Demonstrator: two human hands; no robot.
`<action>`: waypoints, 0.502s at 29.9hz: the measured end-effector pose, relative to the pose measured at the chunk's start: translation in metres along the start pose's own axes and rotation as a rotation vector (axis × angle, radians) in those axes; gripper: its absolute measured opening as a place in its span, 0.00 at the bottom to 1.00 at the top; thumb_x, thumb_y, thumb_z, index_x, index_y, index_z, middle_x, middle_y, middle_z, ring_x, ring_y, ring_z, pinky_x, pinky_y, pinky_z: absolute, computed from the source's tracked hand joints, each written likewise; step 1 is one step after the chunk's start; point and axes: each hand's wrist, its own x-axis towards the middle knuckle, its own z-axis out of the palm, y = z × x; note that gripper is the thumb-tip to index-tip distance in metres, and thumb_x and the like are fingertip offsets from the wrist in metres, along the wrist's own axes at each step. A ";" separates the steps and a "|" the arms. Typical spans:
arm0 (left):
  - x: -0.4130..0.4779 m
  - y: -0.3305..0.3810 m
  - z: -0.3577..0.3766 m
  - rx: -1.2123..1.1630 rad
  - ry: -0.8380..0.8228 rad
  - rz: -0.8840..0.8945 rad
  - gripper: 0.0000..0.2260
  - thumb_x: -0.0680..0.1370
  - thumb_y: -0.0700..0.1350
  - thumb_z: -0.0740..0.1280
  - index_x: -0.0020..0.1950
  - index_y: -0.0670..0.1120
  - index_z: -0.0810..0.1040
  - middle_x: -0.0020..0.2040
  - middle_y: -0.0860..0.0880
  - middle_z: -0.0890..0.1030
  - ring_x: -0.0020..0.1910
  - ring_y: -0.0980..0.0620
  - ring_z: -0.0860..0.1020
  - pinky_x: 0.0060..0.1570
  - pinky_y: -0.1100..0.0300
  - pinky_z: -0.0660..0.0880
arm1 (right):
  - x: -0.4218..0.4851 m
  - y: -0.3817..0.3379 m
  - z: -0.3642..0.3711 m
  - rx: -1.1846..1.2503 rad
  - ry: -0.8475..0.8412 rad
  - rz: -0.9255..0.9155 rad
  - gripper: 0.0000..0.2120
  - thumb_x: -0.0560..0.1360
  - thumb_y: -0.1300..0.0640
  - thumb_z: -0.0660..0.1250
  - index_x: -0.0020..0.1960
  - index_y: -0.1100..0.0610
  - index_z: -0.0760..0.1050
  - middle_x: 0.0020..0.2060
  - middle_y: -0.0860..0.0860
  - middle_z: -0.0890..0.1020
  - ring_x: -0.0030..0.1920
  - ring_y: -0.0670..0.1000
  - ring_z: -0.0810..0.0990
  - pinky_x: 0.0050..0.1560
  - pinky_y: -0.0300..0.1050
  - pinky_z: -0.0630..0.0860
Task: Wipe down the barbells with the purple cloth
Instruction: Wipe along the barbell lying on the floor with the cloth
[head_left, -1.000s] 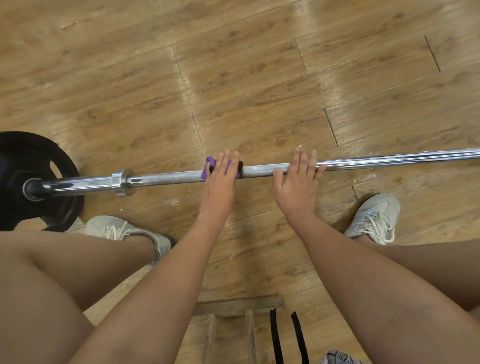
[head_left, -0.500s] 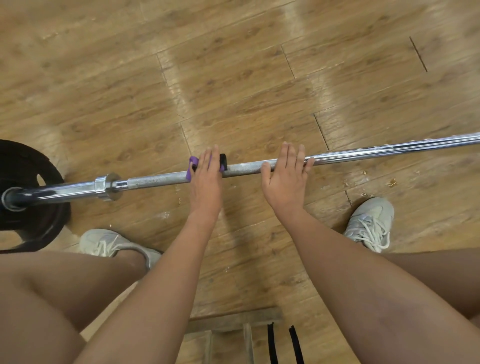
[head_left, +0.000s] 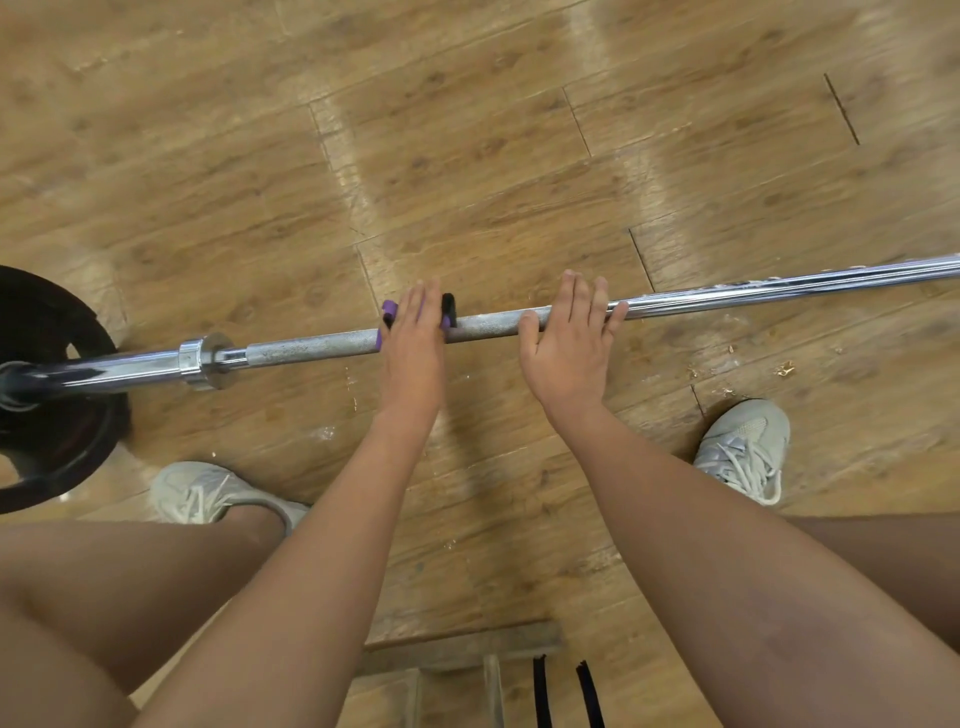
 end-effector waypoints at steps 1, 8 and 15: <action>0.004 -0.002 -0.003 -0.024 0.010 -0.052 0.25 0.83 0.33 0.55 0.80 0.44 0.61 0.80 0.45 0.63 0.80 0.49 0.58 0.77 0.52 0.57 | 0.000 0.000 0.000 -0.003 0.001 -0.002 0.32 0.82 0.46 0.53 0.80 0.63 0.58 0.77 0.56 0.66 0.80 0.59 0.54 0.79 0.63 0.43; -0.005 0.012 0.017 0.184 -0.022 0.100 0.26 0.80 0.33 0.59 0.78 0.46 0.63 0.77 0.44 0.66 0.78 0.46 0.61 0.76 0.43 0.55 | 0.002 -0.002 0.002 -0.001 0.030 0.002 0.31 0.81 0.47 0.54 0.79 0.64 0.60 0.76 0.58 0.67 0.80 0.59 0.55 0.79 0.64 0.45; -0.012 0.012 0.017 0.174 -0.035 0.068 0.28 0.83 0.36 0.59 0.82 0.48 0.57 0.80 0.44 0.62 0.80 0.47 0.57 0.77 0.46 0.51 | 0.000 0.001 -0.002 -0.014 -0.024 -0.017 0.31 0.82 0.45 0.53 0.79 0.63 0.60 0.76 0.57 0.67 0.79 0.58 0.56 0.79 0.63 0.45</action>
